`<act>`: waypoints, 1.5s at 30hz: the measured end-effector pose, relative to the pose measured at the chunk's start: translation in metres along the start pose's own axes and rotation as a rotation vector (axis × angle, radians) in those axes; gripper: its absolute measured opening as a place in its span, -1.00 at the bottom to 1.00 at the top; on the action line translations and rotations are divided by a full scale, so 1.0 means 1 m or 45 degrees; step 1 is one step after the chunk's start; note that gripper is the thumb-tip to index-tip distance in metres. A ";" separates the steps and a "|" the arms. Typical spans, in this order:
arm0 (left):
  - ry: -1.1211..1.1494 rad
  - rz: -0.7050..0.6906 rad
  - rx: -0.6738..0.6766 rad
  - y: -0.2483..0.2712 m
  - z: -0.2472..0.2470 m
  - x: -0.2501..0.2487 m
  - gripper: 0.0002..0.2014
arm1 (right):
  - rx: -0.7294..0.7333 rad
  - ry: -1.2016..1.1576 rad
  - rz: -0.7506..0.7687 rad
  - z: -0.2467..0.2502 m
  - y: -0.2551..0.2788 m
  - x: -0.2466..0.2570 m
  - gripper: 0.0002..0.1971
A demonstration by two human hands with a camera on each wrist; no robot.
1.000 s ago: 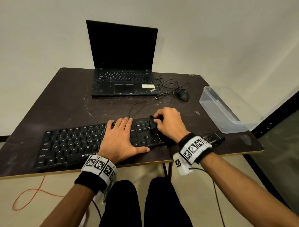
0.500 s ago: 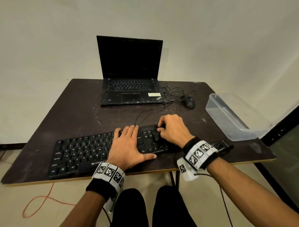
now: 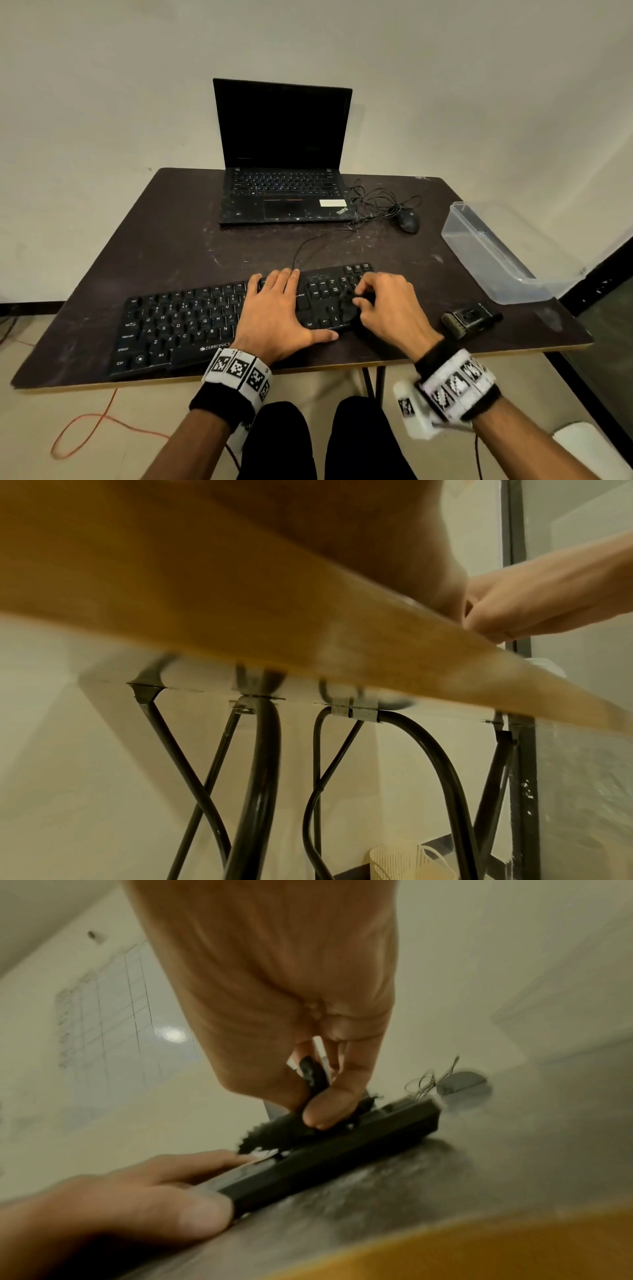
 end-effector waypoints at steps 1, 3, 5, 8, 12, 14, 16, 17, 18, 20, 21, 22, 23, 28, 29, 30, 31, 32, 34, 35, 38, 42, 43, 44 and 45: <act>-0.001 0.001 0.007 0.000 0.001 0.000 0.41 | 0.003 -0.014 0.025 -0.005 0.007 0.002 -0.85; -0.012 0.006 0.018 -0.001 0.000 -0.001 0.42 | -0.013 -0.031 0.059 -0.009 0.014 -0.001 -0.82; -0.012 0.003 0.025 -0.002 0.000 0.000 0.42 | -0.076 0.032 -0.003 -0.001 0.008 -0.012 -0.85; -0.015 -0.005 0.029 0.000 -0.001 0.000 0.42 | -0.144 0.006 -0.054 0.001 0.010 -0.012 -0.88; -0.033 -0.018 0.020 -0.002 0.000 0.000 0.42 | -0.013 -0.081 0.107 -0.014 0.025 0.004 -0.88; -0.035 -0.012 0.028 -0.001 0.000 0.000 0.43 | -0.110 0.005 -0.004 0.000 0.013 -0.009 -0.89; -0.030 -0.014 0.028 -0.001 -0.002 0.000 0.43 | -0.117 -0.007 -0.033 0.003 0.010 -0.009 -0.91; -0.030 -0.022 0.016 -0.001 -0.002 0.000 0.42 | -0.047 -0.024 0.003 -0.001 0.014 0.001 -0.92; -0.033 -0.027 0.007 -0.002 -0.002 0.001 0.42 | 0.024 -0.032 0.079 -0.008 0.017 0.011 -0.92; -0.033 -0.032 0.008 -0.002 -0.003 0.001 0.42 | 0.056 0.004 0.145 -0.014 0.017 0.013 -0.92; -0.035 -0.028 0.004 -0.002 -0.003 0.001 0.42 | 0.026 0.024 0.094 -0.008 0.010 0.009 -0.93; -0.036 -0.024 0.001 -0.001 -0.003 0.000 0.43 | -0.009 0.013 0.045 -0.003 0.003 0.006 -0.93; -0.033 -0.024 0.000 -0.001 -0.003 0.001 0.42 | -0.024 0.017 0.031 0.000 -0.003 0.005 -0.94; -0.026 -0.023 0.003 0.000 -0.002 0.002 0.41 | 0.130 0.107 0.157 -0.006 -0.013 0.020 -0.90; -0.031 -0.024 0.004 0.000 -0.002 0.001 0.41 | 0.112 0.106 0.119 -0.004 -0.018 0.016 -0.90; -0.032 -0.028 0.004 0.000 -0.002 0.000 0.41 | 0.095 0.102 0.099 -0.001 -0.021 0.012 -0.91; -0.030 -0.034 0.000 0.000 -0.002 -0.001 0.41 | 0.103 0.099 0.118 -0.002 -0.023 0.012 -0.92; -0.025 -0.036 -0.007 0.000 -0.002 -0.001 0.40 | 0.138 0.097 0.159 -0.004 -0.022 0.017 -0.92; -0.012 -0.031 -0.014 -0.001 -0.002 0.001 0.42 | 0.165 0.068 0.240 -0.010 -0.022 0.026 -0.92; -0.002 -0.031 -0.013 -0.001 -0.002 0.001 0.43 | 0.148 0.058 0.238 -0.010 -0.024 0.024 -0.91; 0.004 -0.028 -0.004 0.001 -0.002 0.000 0.45 | 0.037 0.125 0.136 0.000 -0.044 0.002 -0.91; 0.023 -0.029 0.009 0.001 -0.001 0.000 0.46 | 0.016 0.047 -0.072 0.011 -0.068 -0.022 -0.87; 0.017 -0.031 0.007 0.000 -0.001 0.000 0.45 | 0.035 0.029 -0.065 0.009 -0.073 -0.019 -0.88; 0.011 -0.034 0.011 0.000 0.000 0.000 0.45 | 0.062 0.009 -0.039 0.005 -0.076 -0.013 -0.91; 0.005 -0.036 0.017 -0.001 0.000 0.000 0.45 | 0.090 -0.013 0.000 -0.001 -0.078 -0.005 -0.93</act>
Point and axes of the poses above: each hand's wrist, its own y-axis away from the middle knuckle, its own z-axis out of the back of the hand, x = y × z, the point moved 1 cm from there along -y, towards the middle knuckle, and after that the axes turned 15 degrees about z, right-handed, at the moved point
